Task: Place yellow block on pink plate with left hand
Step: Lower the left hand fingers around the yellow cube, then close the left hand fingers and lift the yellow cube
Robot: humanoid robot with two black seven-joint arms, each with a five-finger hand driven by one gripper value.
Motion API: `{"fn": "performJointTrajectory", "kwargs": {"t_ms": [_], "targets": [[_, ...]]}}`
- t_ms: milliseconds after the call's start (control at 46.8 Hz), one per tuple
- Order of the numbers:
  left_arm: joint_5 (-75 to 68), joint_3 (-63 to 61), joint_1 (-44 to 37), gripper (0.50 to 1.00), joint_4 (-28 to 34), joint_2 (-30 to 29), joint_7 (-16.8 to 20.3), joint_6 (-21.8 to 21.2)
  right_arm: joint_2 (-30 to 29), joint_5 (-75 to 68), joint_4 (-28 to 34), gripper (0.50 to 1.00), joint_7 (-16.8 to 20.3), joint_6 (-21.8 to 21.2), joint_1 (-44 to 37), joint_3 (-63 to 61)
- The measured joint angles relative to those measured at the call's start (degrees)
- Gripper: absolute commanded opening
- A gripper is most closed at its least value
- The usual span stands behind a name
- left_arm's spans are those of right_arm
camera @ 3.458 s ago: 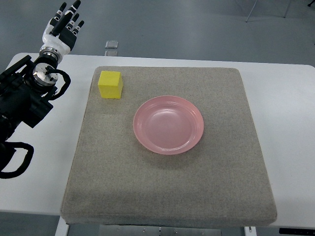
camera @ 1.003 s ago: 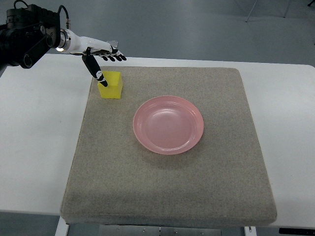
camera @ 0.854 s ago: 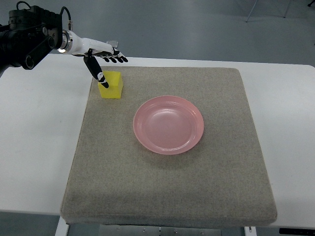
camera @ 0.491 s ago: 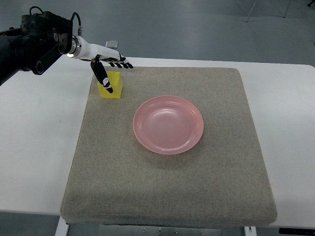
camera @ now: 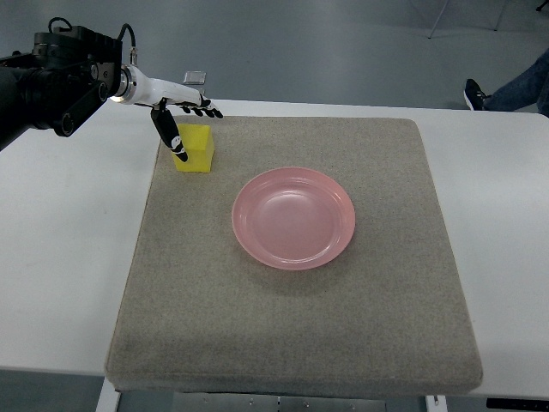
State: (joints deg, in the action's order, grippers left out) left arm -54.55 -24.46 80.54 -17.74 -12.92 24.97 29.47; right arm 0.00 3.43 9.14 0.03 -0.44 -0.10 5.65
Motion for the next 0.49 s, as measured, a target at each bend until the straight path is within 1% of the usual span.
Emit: {"fn": "performJointTrajectory", "kwargs": {"t_ms": [256,320,427,470,491], "targets": [[-0.20,-0.05,-1.32,0.969,0.07,0.00,0.00,-0.54,0.00,0.00,0.00,0.924,0.02,0.00,0.01,-0.01],[-0.43,-0.05,-1.62,0.943,0.08,0.00,0.00,-0.75,0.00,0.00,0.00,0.924,0.02,0.00,0.01,-0.02],[-0.53,-0.06,-1.94,0.932,0.14,0.00,0.00,-1.70,0.00,0.00,0.00,0.924,0.03,0.00,0.01,-0.02],[-0.54,-0.06,-2.03,0.904,0.16,0.00,0.00,-2.80,0.00,0.00,0.00,0.924,0.03,0.00,0.00,-0.02],[-0.54,-0.06,-2.09,0.900,0.17,0.00,0.00,-3.38,0.00,0.00,0.00,0.924,0.03,0.00,0.00,-0.01]]}}
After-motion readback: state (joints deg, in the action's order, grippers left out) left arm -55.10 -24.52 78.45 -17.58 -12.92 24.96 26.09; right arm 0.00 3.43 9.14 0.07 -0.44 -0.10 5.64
